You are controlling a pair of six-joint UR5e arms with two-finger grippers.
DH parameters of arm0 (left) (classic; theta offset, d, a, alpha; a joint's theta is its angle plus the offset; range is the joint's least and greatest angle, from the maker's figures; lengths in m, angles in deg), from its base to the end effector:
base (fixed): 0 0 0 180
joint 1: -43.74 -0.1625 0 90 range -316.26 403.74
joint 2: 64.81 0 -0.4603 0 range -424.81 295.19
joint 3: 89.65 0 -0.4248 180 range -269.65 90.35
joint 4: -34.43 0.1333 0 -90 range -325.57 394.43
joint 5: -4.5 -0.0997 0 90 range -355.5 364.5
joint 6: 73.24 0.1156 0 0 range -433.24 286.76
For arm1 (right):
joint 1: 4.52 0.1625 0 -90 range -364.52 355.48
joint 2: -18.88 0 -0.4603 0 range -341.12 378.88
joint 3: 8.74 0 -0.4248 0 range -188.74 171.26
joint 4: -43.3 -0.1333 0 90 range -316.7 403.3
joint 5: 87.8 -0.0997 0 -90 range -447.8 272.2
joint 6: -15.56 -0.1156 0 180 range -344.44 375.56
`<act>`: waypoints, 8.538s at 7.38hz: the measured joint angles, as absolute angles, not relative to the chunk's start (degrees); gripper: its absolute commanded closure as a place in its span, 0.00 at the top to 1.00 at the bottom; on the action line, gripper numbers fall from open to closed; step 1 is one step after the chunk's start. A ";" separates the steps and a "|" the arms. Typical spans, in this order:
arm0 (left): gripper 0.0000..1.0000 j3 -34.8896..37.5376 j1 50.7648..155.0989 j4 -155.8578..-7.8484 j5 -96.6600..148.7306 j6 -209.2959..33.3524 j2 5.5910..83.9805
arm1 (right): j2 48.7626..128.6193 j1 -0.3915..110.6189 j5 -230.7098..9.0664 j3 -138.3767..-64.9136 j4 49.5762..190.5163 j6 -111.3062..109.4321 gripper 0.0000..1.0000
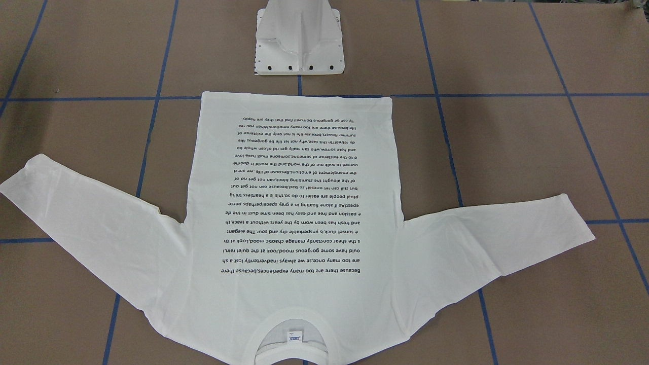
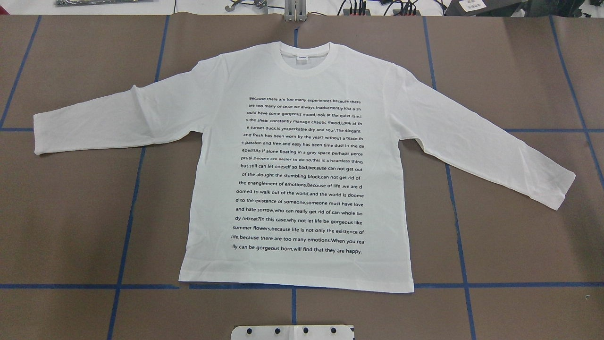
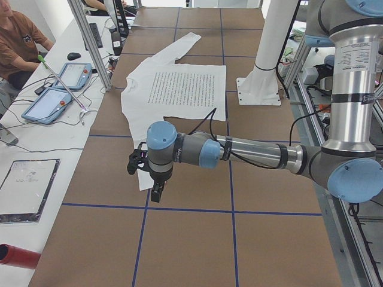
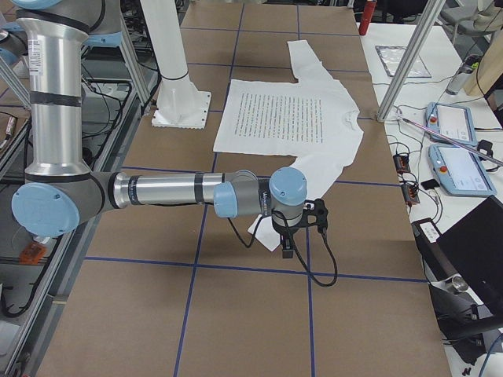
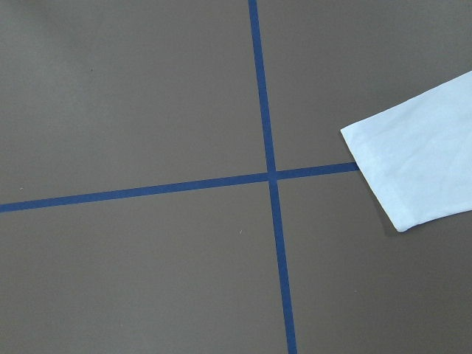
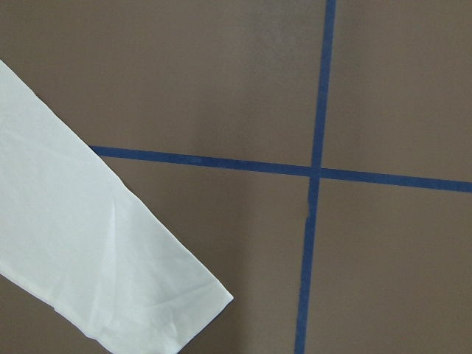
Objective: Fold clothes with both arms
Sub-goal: 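Lower the right gripper to the cuff of the sleeve nearest it, then grasp the sleeve cuff with the right gripper and carry it across the shirt, then lay the sleeve down near the collar and open the right gripper, then withdraw the right arm while the left gripper moves to the other sleeve cuff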
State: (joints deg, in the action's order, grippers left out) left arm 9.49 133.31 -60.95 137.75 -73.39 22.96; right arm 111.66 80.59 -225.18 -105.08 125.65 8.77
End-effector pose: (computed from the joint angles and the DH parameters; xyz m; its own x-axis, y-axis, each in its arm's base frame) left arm -0.0502 -0.5195 0.6324 0.7273 0.1488 -0.6700 -0.0054 0.9774 0.2111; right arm 0.0042 -0.5169 0.6533 0.6677 -0.0833 0.7397 0.0047 0.9942 0.1077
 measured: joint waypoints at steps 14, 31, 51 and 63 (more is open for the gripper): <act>1.00 8.53 133.30 -65.98 139.80 -77.44 23.47 | 114.97 58.02 -216.03 -90.37 88.24 -11.26 0.78; 1.00 8.55 133.38 -66.08 139.75 -77.46 23.74 | 102.41 59.30 -227.39 -105.40 91.67 -32.95 0.00; 1.00 8.13 133.47 -66.13 139.51 -79.80 25.10 | 34.99 28.42 -191.44 -52.63 96.37 -47.55 1.00; 0.98 -9.52 111.49 -108.22 121.62 -117.10 25.03 | 68.71 45.76 -205.12 -107.52 146.95 -25.29 1.00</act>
